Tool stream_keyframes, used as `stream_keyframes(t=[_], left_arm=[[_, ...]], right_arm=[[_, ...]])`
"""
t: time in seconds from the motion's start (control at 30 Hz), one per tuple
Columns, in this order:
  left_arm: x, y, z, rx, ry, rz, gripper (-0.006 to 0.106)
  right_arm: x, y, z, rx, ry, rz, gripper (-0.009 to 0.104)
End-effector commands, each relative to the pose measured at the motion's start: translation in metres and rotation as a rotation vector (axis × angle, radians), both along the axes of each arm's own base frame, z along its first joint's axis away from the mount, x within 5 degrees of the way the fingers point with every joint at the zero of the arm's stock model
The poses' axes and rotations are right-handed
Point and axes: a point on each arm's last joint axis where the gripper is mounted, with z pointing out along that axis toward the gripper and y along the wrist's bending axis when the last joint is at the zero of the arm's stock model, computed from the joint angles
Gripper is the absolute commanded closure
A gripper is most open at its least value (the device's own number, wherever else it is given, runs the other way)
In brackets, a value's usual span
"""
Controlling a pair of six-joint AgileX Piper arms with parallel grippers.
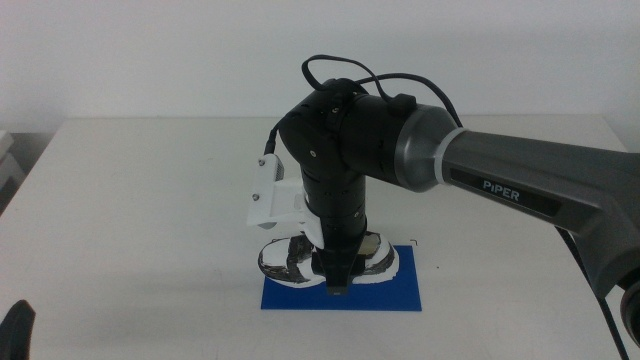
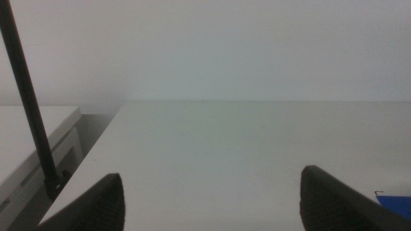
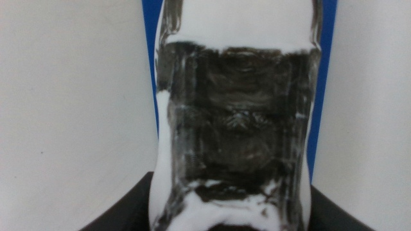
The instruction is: Use one arm to grab the shoe from the table and place it on the mat.
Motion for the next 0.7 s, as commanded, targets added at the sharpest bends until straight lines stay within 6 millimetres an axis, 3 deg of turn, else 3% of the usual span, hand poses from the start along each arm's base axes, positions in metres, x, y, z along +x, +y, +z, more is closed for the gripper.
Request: stream_keyframes(t=[0.0, 0.3, 0.67], left_arm=[[0.0, 0.0, 0.006, -0.022, -0.083, 0.0, 0.007], [0.0, 0.0, 0.006, -0.022, -0.083, 0.0, 0.007], [0.0, 0.0, 0.006, -0.022, -0.083, 0.0, 0.007]], right_arm=[[0.001, -0.006, 0.035, 0.059, -0.076, 0.017, 0.096], [0.012, -0.019, 0.03, 0.114, -0.027, -0.112, 0.098], [0.02, -0.026, 0.012, 0.144, -0.034, -0.133, 0.098]])
